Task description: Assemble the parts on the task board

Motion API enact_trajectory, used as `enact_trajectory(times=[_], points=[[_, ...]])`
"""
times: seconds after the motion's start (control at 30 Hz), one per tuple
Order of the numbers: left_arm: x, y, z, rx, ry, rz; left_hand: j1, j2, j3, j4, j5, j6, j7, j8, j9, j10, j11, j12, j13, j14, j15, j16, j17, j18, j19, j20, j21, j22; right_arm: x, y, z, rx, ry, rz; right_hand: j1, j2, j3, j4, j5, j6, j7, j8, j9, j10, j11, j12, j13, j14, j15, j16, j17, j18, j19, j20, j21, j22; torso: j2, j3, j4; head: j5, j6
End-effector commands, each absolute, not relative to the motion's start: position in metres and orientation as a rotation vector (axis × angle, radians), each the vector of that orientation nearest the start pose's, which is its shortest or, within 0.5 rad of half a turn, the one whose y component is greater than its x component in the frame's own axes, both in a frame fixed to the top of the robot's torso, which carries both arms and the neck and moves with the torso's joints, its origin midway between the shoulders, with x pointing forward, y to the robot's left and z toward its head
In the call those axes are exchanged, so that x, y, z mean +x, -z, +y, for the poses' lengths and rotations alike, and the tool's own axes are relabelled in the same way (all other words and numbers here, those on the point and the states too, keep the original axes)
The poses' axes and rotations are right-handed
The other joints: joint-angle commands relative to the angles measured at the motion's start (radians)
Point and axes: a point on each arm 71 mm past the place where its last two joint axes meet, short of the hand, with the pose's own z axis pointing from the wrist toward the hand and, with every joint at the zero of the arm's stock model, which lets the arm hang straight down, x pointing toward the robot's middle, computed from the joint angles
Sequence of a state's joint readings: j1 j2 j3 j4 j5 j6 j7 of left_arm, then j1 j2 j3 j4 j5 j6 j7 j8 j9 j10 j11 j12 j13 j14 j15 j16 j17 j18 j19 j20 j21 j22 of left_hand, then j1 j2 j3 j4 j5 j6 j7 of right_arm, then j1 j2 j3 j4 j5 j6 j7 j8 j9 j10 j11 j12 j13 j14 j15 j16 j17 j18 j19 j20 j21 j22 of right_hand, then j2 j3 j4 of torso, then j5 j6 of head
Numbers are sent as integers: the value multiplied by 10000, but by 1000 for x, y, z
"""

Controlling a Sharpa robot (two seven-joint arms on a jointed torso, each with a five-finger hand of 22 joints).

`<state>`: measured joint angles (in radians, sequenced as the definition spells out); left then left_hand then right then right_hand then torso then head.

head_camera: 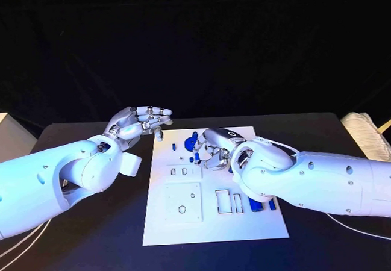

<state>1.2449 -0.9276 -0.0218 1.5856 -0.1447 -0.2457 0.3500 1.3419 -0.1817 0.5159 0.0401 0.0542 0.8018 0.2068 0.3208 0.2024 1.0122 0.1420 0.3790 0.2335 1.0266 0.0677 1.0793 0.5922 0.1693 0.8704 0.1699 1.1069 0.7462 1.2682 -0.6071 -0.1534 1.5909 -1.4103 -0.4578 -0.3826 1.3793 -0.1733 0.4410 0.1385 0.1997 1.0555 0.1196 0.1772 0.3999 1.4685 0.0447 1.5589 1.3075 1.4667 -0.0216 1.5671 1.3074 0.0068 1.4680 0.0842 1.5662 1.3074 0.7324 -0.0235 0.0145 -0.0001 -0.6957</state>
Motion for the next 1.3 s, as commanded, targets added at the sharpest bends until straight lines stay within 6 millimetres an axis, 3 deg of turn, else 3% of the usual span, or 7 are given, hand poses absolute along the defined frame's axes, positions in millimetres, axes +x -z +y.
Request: enact_trajectory(times=[0.03,0.47,1.3], points=[[483,144,222,-9005,15718,14884,-9,96,-52,18,-38,-84,109,54,14,-83,-12,61,29,-25,28,64,13,69,81,16,44,12,460,187,-78,-662,-6583,16456,-146,22,37,15,43,48,-39,86,42,899,-76,-29,2503,1041,-88,37,2634,-68,1028,-84,46,2634,28,10,21,-7,0],[482,144,219,-8947,15756,14973,-11,93,-51,29,-39,-133,118,109,27,-184,-3,188,100,-29,36,90,20,59,112,23,87,59,453,209,-56,-788,-6694,16625,-218,15,32,37,31,44,-45,108,49,912,-80,-14,2516,1041,-91,37,2634,-68,1028,-86,46,2634,32,27,9,55,-92],[482,145,220,-8942,15771,15011,-14,66,-33,58,-39,-334,161,215,45,-559,53,397,209,-56,78,138,28,61,71,51,117,40,453,225,-51,-984,-6454,16847,-334,-45,14,57,22,-13,-40,120,49,892,-80,-39,2495,1041,-95,37,2634,-68,1028,-90,46,2634,34,28,1,74,-106]])
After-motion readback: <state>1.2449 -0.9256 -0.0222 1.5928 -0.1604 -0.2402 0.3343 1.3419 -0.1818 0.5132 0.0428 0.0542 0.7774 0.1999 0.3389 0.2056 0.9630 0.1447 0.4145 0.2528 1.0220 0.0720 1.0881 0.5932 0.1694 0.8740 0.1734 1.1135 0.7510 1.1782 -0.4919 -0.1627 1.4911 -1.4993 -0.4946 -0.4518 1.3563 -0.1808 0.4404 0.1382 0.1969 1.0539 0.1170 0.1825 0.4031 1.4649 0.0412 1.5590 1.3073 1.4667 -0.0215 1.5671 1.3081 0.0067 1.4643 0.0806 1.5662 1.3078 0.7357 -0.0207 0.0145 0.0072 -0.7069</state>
